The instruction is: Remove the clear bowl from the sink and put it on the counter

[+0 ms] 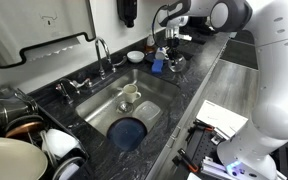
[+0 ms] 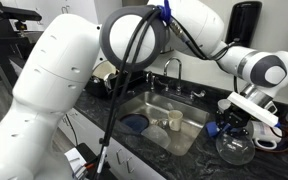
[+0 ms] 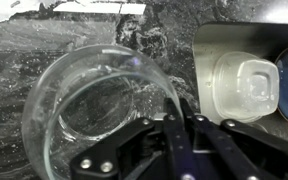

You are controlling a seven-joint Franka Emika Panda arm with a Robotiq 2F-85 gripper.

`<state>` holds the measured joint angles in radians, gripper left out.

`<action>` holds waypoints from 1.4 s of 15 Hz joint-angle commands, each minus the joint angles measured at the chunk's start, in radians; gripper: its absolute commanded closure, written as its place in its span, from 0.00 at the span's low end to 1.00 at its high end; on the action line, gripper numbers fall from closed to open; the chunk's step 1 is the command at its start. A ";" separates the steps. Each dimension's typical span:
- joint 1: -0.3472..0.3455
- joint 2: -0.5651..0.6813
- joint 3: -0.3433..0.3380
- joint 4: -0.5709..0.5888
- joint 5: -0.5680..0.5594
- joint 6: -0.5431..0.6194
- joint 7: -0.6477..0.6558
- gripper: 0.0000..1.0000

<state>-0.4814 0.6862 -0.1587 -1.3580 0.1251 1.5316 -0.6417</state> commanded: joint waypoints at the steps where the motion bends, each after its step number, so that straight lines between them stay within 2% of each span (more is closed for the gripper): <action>1: -0.070 0.032 0.044 0.075 0.091 0.000 -0.075 0.98; 6: -0.121 0.051 0.064 0.115 0.188 0.007 -0.183 0.98; 7: -0.121 0.053 0.064 0.119 0.186 0.010 -0.193 0.68; 8: -0.122 0.053 0.066 0.117 0.188 0.019 -0.203 0.67; 17: -0.088 0.017 0.065 0.088 0.150 0.078 -0.244 0.05; 18: -0.078 -0.010 0.062 0.067 0.132 0.101 -0.256 0.01; 21: -0.060 -0.083 0.060 0.027 0.084 0.145 -0.315 0.00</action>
<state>-0.5620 0.6922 -0.0943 -1.2689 0.2540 1.6249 -0.8949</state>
